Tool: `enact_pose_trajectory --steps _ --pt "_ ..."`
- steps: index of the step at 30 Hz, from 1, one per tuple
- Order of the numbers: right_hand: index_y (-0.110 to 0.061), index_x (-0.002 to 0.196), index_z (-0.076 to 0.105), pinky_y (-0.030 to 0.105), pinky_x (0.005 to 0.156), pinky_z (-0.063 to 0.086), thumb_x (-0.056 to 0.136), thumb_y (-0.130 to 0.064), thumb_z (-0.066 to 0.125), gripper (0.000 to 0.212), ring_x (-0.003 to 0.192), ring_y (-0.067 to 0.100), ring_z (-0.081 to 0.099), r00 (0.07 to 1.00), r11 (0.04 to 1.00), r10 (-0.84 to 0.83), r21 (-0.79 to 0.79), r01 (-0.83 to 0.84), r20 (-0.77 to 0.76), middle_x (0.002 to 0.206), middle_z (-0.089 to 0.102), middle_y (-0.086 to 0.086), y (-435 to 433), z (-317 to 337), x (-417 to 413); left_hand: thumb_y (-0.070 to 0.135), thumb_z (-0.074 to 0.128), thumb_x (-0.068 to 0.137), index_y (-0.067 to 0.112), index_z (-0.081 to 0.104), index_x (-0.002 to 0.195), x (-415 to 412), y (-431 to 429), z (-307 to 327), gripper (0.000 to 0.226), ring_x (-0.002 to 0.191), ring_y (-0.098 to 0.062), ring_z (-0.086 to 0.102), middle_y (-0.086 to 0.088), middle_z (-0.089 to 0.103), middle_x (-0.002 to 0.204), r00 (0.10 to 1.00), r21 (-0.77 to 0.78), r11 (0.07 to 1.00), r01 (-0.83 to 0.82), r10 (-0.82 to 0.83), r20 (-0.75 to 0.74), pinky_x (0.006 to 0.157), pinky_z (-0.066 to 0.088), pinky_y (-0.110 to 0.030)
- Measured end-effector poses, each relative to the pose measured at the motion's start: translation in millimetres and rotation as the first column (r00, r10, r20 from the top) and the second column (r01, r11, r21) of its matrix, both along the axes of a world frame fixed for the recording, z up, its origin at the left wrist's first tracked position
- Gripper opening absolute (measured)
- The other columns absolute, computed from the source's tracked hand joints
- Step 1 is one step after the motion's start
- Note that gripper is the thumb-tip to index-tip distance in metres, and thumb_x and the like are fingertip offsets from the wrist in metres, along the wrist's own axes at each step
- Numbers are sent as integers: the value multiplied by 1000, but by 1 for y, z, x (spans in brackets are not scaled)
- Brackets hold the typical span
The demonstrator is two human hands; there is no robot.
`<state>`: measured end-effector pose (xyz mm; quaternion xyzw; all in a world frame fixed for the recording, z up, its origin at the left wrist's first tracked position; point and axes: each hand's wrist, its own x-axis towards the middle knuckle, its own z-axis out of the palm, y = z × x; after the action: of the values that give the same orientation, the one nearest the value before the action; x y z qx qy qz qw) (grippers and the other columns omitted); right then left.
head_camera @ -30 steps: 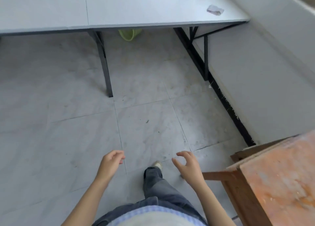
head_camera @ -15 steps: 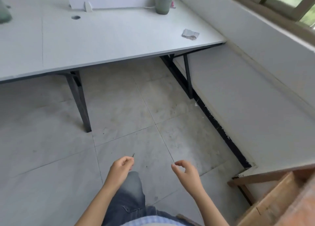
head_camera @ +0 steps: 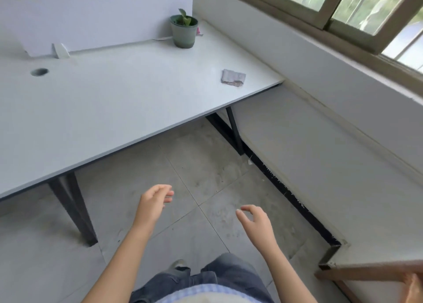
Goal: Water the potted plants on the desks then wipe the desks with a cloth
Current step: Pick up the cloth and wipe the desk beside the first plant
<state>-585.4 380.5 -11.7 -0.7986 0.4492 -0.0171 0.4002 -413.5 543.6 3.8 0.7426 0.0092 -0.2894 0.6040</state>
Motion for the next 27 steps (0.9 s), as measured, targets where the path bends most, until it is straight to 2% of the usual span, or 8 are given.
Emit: enact_pose_trajectory --steps 5,7,10,12,16,19,22,27 --pt "-11 111 60 24 86 32 90 -29 52 30 116 19 47 994 992 -99 80 102 -49 120 56 6 -44 -22 18 15 48 92 15 60 77 15 -54 -38 20 75 -18 58 -5 64 85 971 112 971 213 -198 -136 71 40 -28" --pt "-11 110 60 27 89 36 89 -30 52 29 116 21 48 986 981 -158 103 164 -60 120 57 7 -76 -30 30 14 48 92 15 59 75 30 -84 -44 20 75 -20 57 -6 64 83 963 141 960 243 -221 -154 70 40 -29" --pt "-13 109 61 31 93 37 89 -31 52 28 118 22 47 977 971 -214 111 213 -6 119 57 6 -140 -32 61 12 48 91 15 59 73 67 -139 -40 22 73 -20 57 -4 64 80 989 125 983 137 -129 -72 76 39 -30" --pt "-13 111 60 29 91 35 89 -32 51 30 118 21 46 983 979 -183 100 179 28 121 55 5 -186 -27 89 14 49 91 16 61 74 90 -180 -33 21 74 -20 59 -3 65 81 995 106 990 97 -95 -27 79 39 -31" --pt "-14 111 60 31 93 38 88 -33 50 31 117 20 47 991 992 -115 64 111 63 120 55 3 -265 -6 134 18 49 91 17 63 78 110 -255 -23 18 79 -18 61 -2 67 86 989 108 984 145 -146 10 77 43 -31" --pt "-15 109 61 37 97 41 87 -33 50 30 115 20 48 990 991 -114 72 108 84 118 56 1 -308 0 158 17 48 92 20 62 81 120 -290 -19 18 82 -15 60 2 65 86 978 142 971 192 -201 57 71 42 -22" --pt "-15 112 60 37 100 40 88 -34 50 32 117 20 47 998 991 -62 119 60 15 119 56 0 -330 -12 180 13 48 91 16 62 78 139 -305 -25 19 81 -20 58 -2 65 84 994 175 979 100 -105 19 71 40 -21" --pt "-14 118 56 29 97 34 90 -33 50 35 121 20 44 992 980 91 186 -73 -90 127 53 5 -344 -36 216 10 48 91 14 60 75 179 -326 -29 20 79 -24 57 -6 64 82 998 165 985 -46 53 -41 68 40 -23"
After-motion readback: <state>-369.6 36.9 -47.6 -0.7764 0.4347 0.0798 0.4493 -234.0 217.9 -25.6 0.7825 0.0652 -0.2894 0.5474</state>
